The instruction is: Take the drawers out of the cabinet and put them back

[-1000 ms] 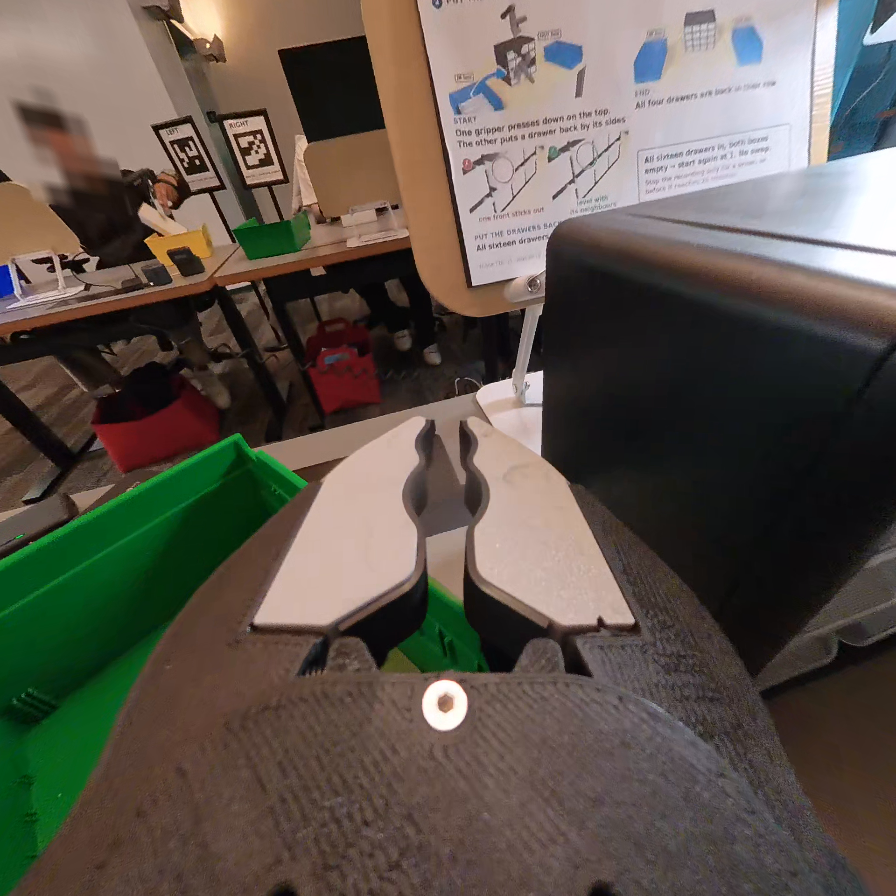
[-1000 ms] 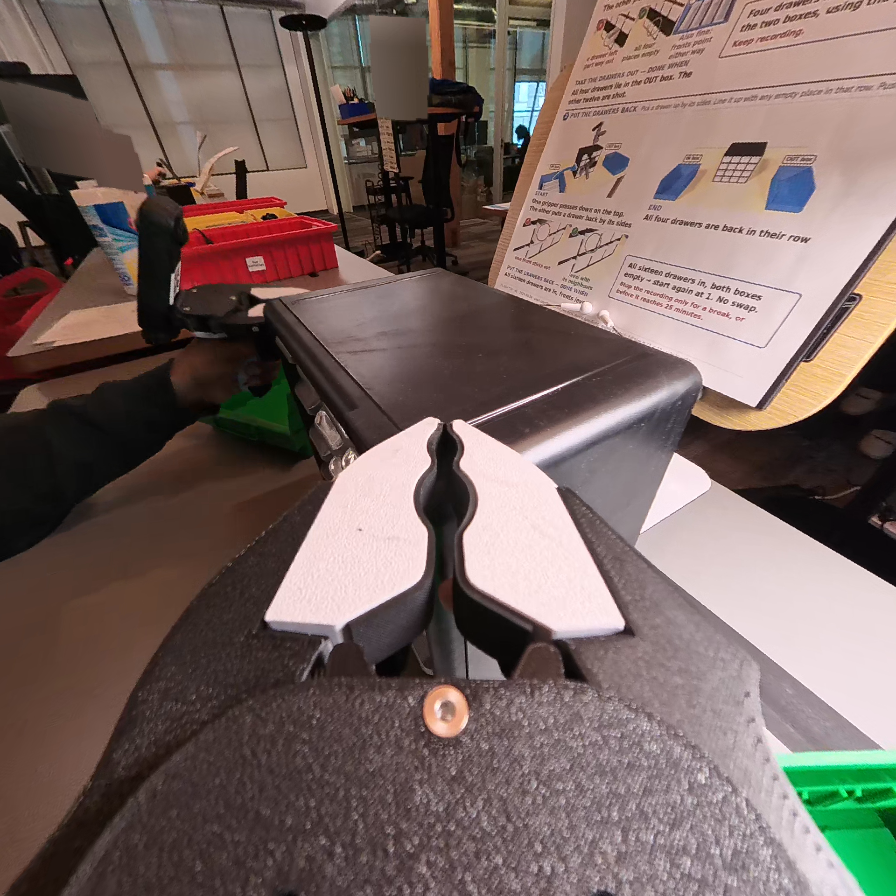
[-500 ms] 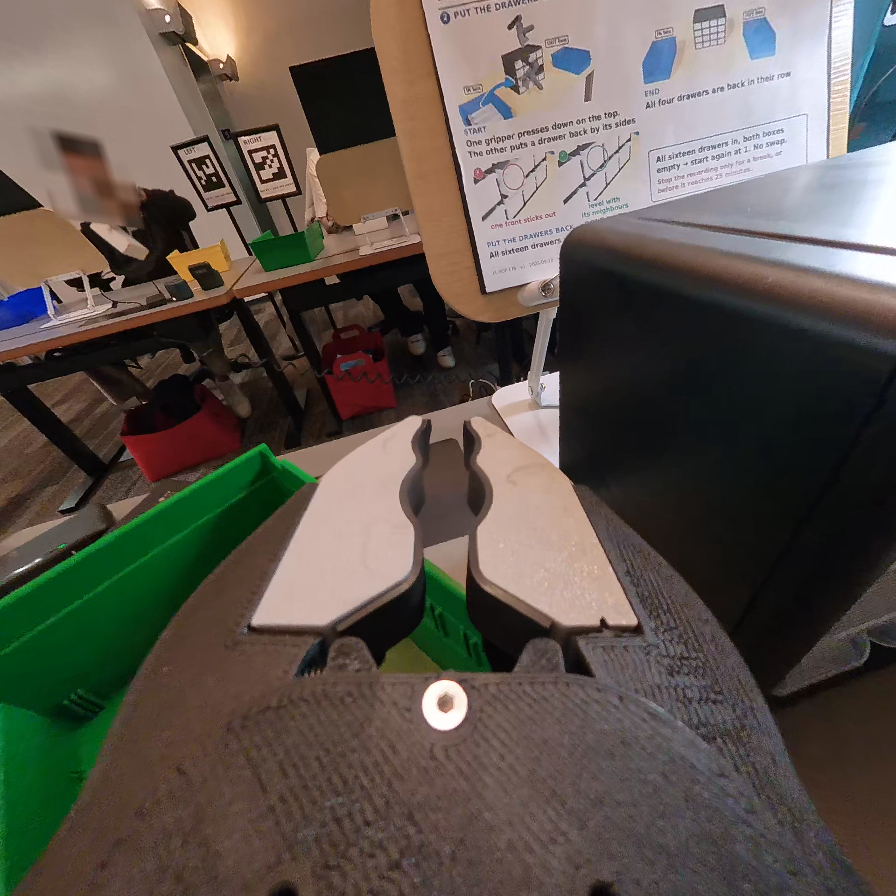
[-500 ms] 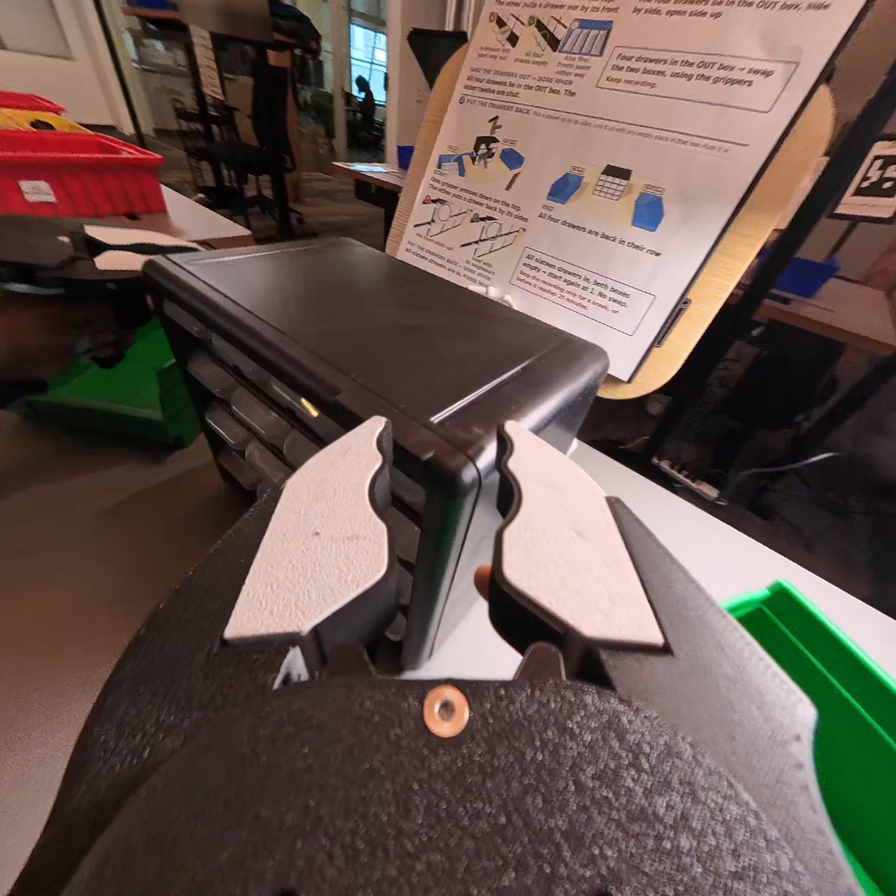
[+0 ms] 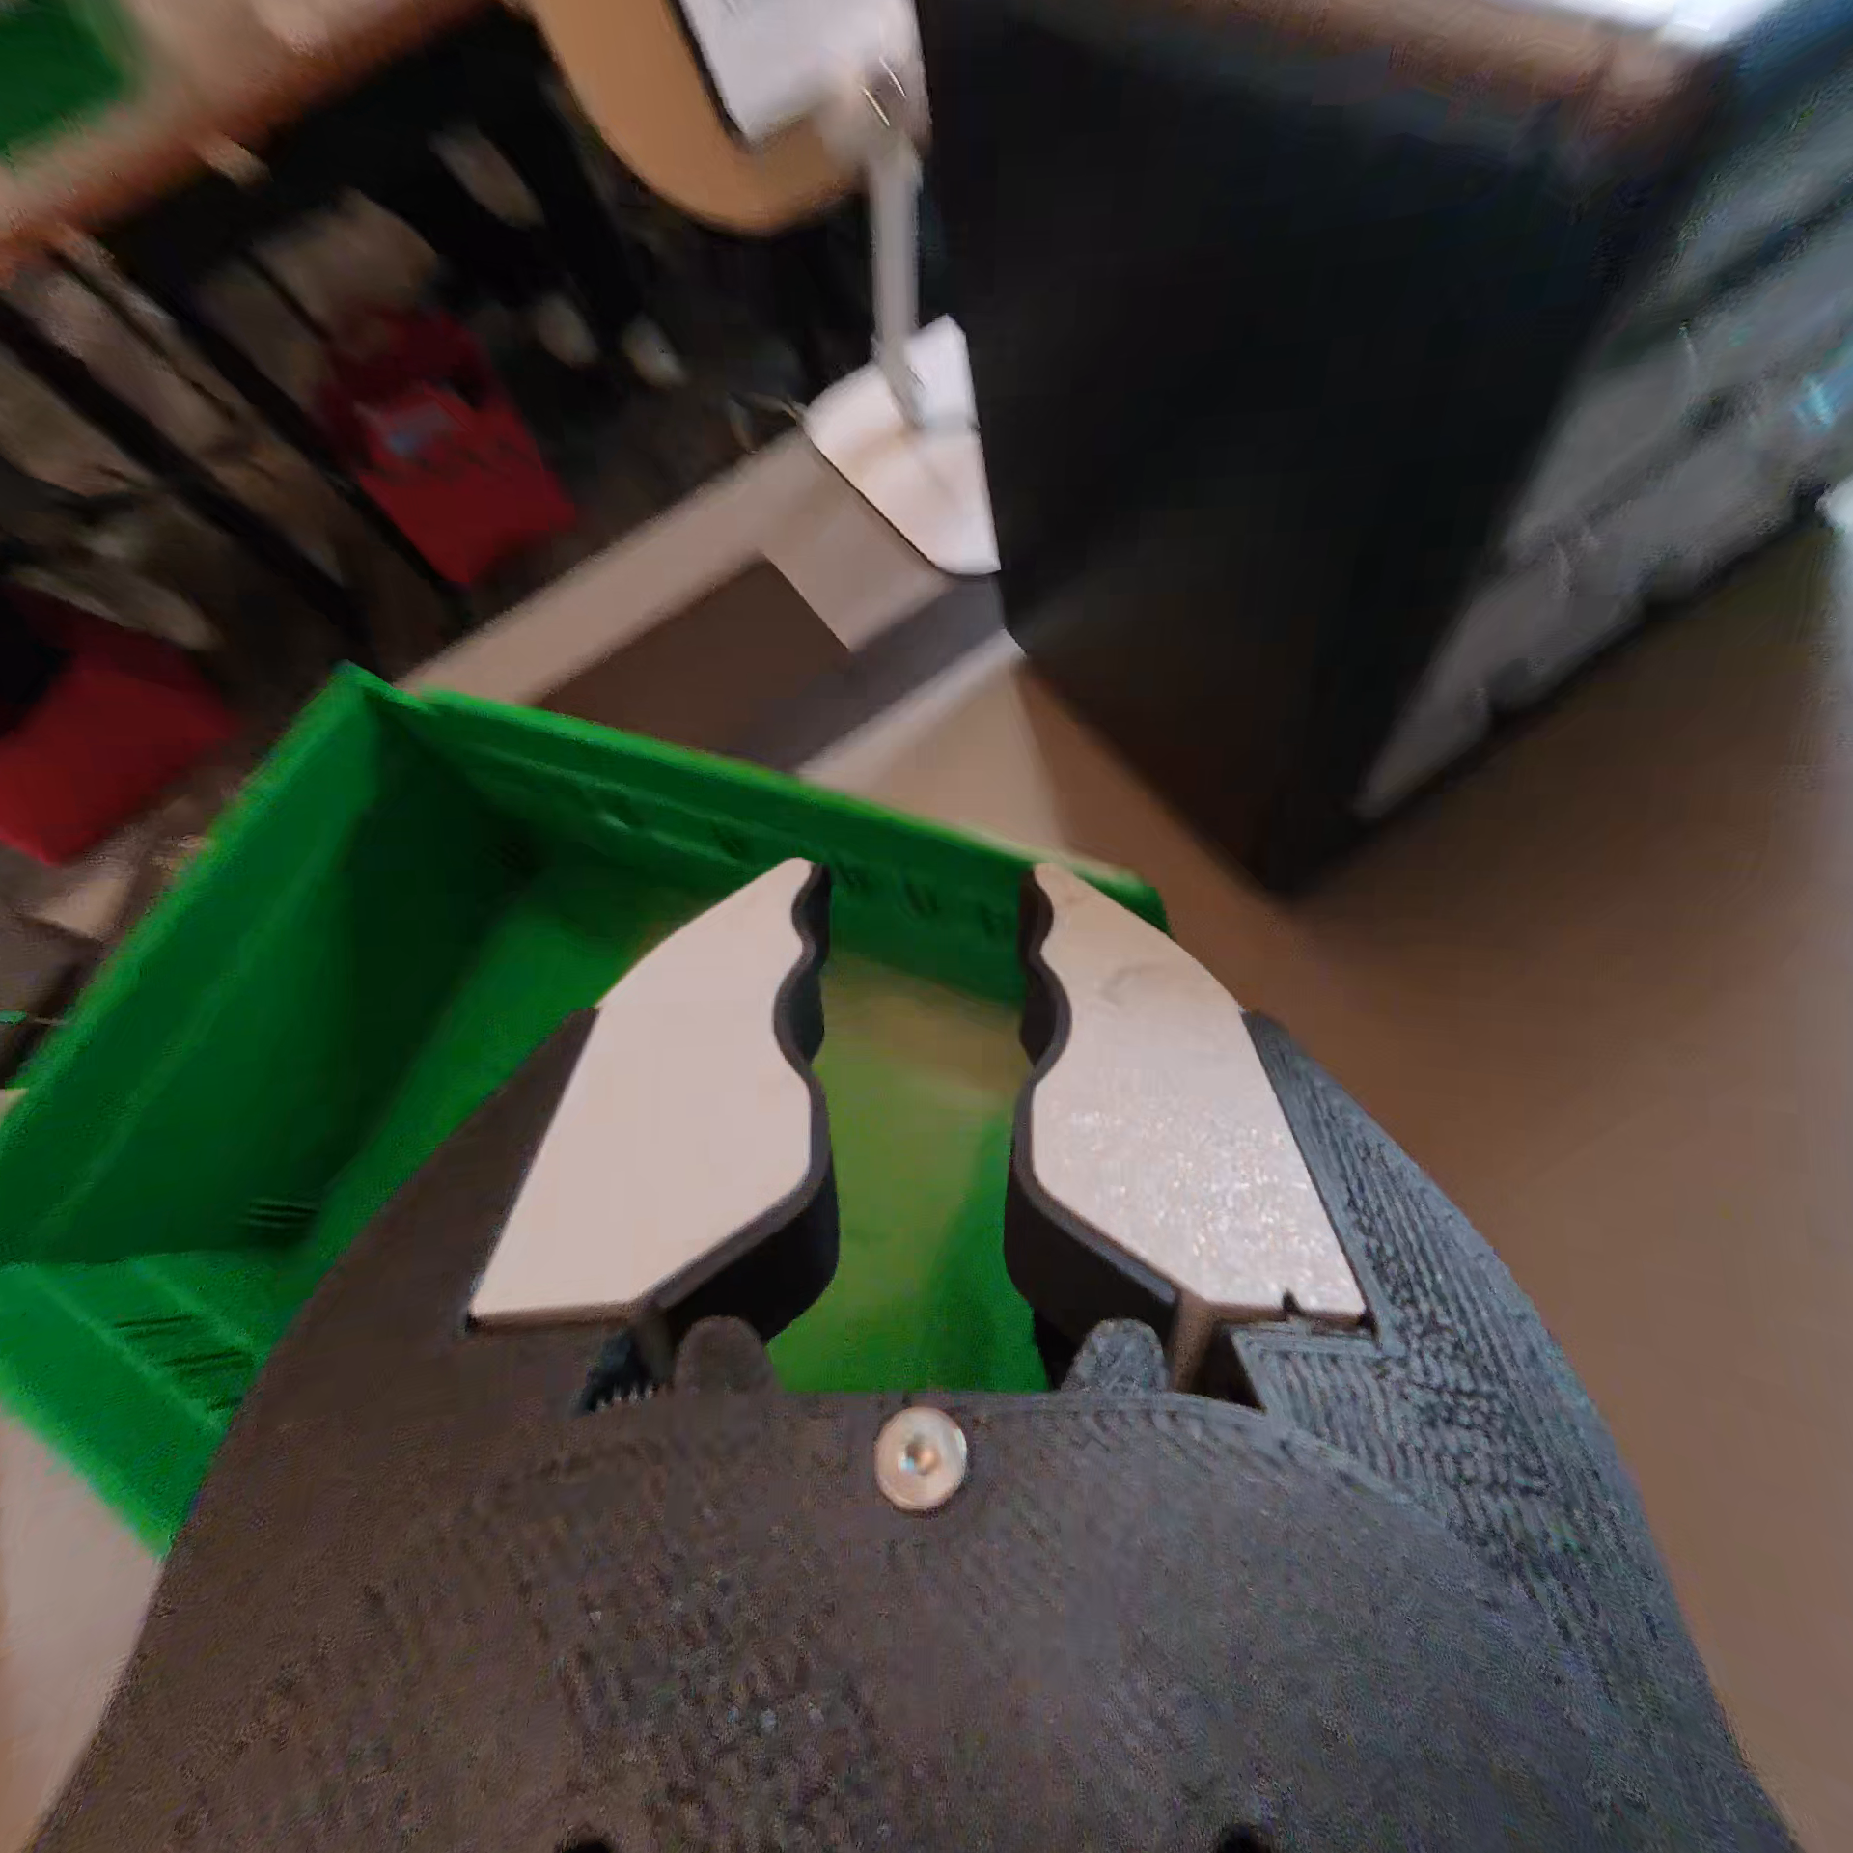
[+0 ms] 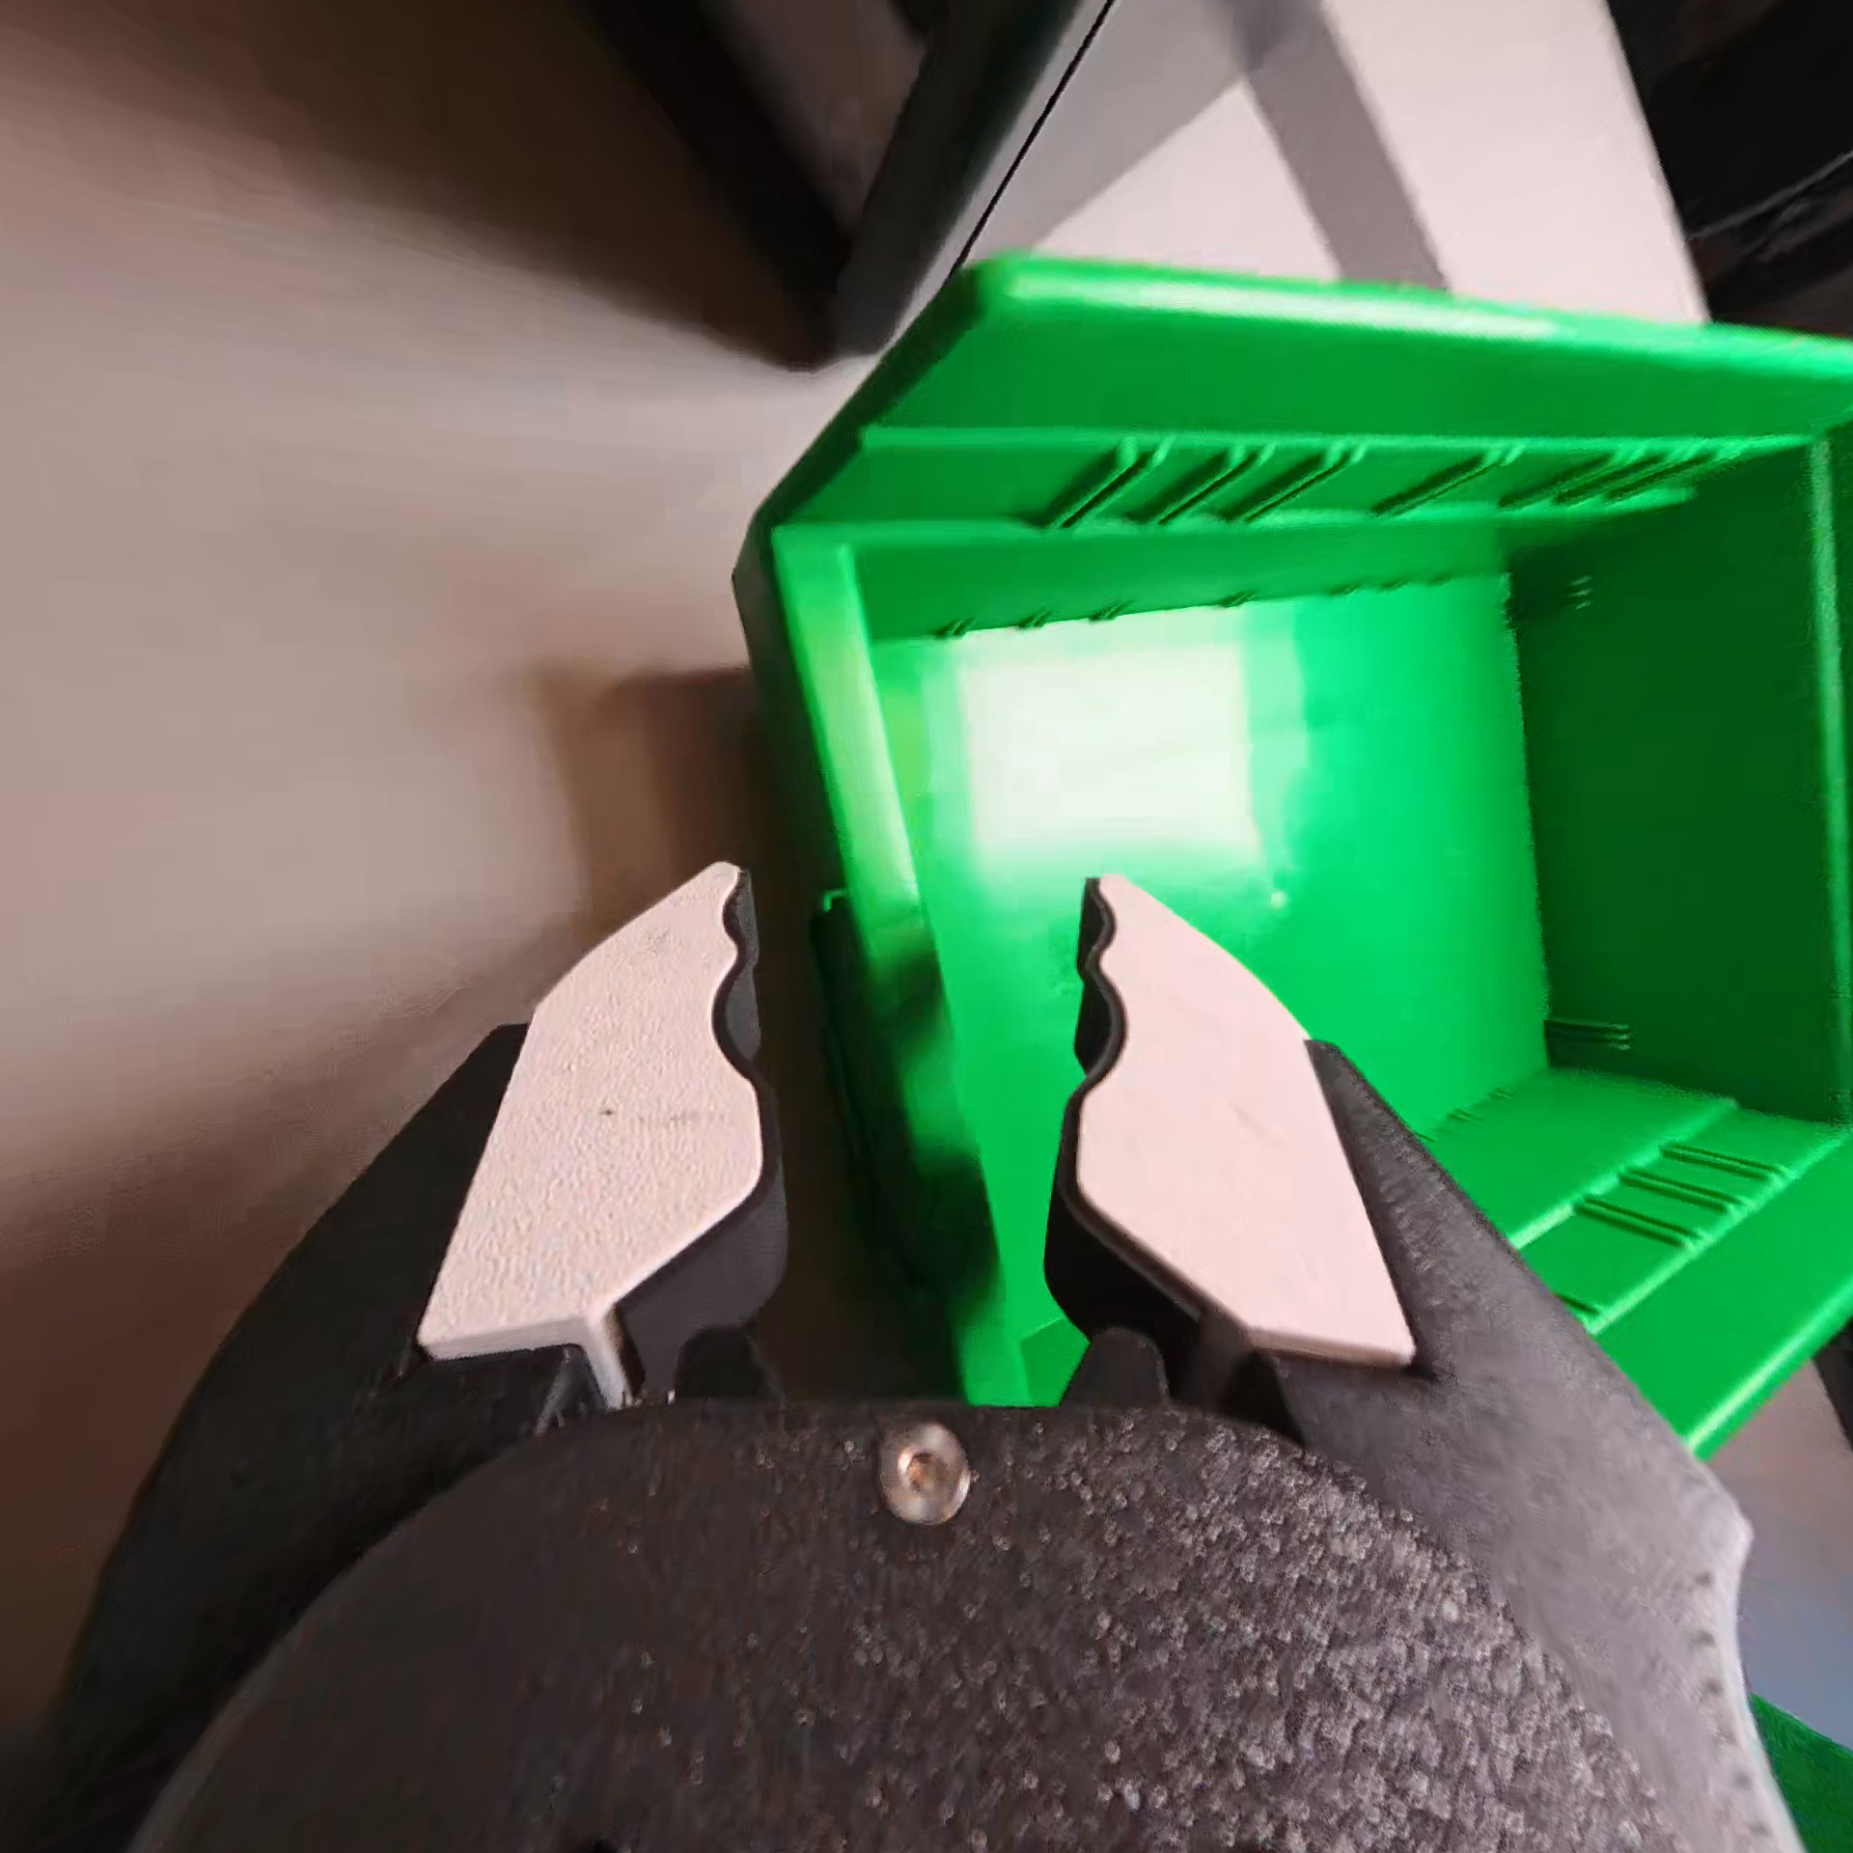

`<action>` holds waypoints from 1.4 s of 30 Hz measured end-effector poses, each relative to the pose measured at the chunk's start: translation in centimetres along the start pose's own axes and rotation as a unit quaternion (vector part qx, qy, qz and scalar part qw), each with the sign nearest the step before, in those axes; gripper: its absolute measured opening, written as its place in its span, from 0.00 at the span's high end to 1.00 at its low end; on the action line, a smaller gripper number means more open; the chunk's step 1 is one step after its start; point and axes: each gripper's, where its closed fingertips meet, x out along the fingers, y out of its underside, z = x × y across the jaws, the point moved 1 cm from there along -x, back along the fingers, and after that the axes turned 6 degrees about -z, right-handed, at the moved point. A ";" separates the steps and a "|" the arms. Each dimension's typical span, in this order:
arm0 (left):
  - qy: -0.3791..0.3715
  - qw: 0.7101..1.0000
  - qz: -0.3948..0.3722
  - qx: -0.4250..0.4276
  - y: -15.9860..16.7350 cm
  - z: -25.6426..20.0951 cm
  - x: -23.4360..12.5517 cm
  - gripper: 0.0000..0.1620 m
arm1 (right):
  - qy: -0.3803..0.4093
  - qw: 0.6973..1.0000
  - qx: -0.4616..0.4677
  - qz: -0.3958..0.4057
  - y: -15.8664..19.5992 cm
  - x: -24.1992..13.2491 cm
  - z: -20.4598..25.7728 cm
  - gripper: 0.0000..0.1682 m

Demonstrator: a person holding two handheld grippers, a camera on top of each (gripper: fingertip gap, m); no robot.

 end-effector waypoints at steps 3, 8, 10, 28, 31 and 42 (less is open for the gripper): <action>0.090 0.993 0.077 -0.009 4.5 -2.9 -0.8 0.75 | -0.013 0.999 -0.016 0.042 1.6 0.8 0.3 0.75; 0.066 0.977 0.184 0.083 11.0 -4.2 -1.6 0.71 | -0.038 0.998 -0.018 0.042 2.1 0.9 0.5 0.83; 0.037 0.975 0.191 0.105 12.2 -3.8 -1.4 0.77 | -0.034 0.998 -0.020 0.042 2.3 1.1 -0.1 0.83; 0.015 0.991 -0.130 -0.034 3.2 -3.0 -5.8 0.75 | 0.033 0.971 0.119 -0.204 -4.1 -2.8 -4.6 0.76; 0.004 0.966 -0.241 -0.089 0.6 -2.3 -10.3 0.75 | 0.053 0.919 0.198 -0.338 -6.4 -7.0 -4.5 0.75; -0.049 0.925 -0.340 -0.163 6.4 -4.5 -17.2 0.75 | 0.085 0.785 0.254 -0.559 -3.6 -15.4 2.3 0.71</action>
